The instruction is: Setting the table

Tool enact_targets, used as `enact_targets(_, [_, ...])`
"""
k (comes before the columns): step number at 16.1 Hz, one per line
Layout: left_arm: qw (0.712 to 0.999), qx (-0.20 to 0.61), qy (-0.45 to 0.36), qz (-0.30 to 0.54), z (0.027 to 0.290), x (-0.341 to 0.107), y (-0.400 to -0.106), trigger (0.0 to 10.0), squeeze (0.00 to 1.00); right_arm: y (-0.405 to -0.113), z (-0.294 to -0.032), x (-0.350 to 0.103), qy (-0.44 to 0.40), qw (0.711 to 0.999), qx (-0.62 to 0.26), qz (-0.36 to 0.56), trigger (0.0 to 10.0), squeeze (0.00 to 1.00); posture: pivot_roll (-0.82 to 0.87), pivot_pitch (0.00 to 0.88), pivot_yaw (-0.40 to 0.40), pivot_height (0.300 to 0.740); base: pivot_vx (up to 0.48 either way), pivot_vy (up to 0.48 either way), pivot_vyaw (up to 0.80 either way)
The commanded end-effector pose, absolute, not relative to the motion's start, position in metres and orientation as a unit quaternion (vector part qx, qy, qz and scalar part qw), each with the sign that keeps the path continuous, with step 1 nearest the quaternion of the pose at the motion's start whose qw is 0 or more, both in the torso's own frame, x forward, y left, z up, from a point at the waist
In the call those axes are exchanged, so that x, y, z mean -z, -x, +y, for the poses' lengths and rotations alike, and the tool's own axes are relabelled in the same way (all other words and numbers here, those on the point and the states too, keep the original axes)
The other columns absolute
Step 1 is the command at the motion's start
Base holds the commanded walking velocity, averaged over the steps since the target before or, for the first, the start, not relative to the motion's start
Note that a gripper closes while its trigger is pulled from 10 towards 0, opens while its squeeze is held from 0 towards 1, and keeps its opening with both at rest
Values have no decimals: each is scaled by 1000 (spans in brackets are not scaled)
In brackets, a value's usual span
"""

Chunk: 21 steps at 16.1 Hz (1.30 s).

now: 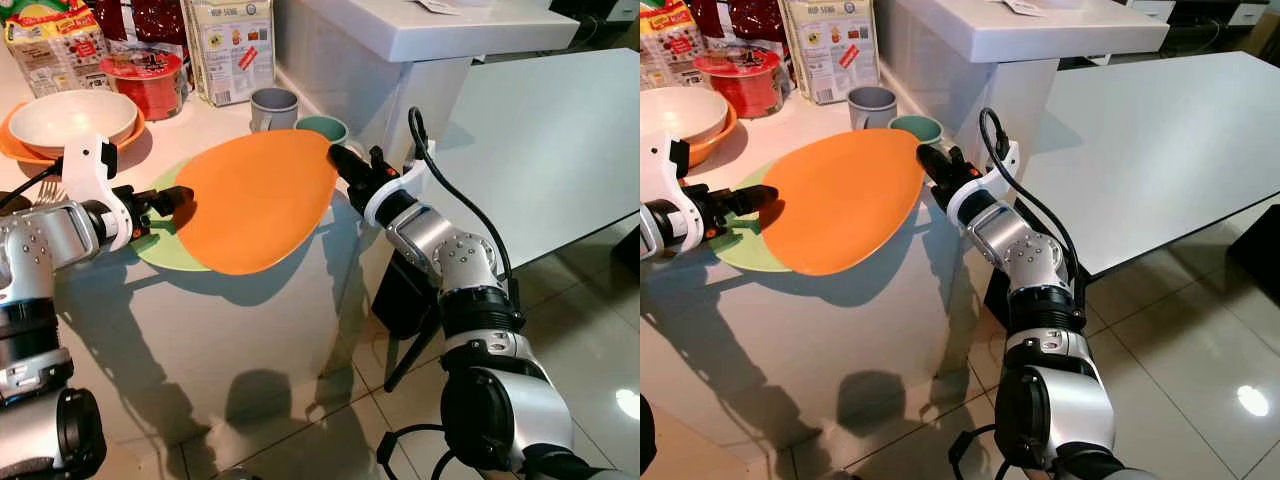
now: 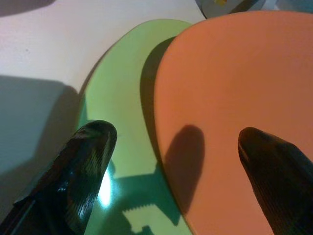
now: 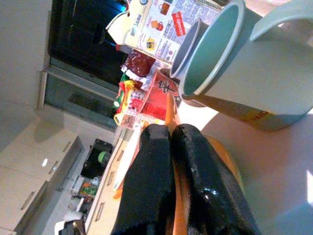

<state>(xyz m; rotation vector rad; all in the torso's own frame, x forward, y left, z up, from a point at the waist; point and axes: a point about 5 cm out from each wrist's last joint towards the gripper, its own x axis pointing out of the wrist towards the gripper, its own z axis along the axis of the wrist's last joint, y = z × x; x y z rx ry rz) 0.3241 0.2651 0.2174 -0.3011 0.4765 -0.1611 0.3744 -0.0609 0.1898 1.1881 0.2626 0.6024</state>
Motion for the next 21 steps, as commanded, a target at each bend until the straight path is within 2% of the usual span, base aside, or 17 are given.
enact_targets(1, [948,89,161,261,263,-208,-325,10000,0,-375,-53,-203,-552,770,-302,105,0,0,-4,0,-64,740,0,0,0])
enact_targets(5, [932,118,223,261,256,-207,-329,10000,0,-374,-50,-203,-558,763,-307,108,0,0,-2,0,-65,740,0,0,0])
enact_targets(16, [909,160,230,308,234,-193,-336,10000,0,-374,-50,-205,-572,754,-308,103,0,0,0,0,-46,740,0,0,0])
enact_targets(21, [883,199,327,270,225,-207,-343,10000,0,-374,-55,-205,-581,751,-300,94,0,0,-4,0,-32,740,0,0,0])
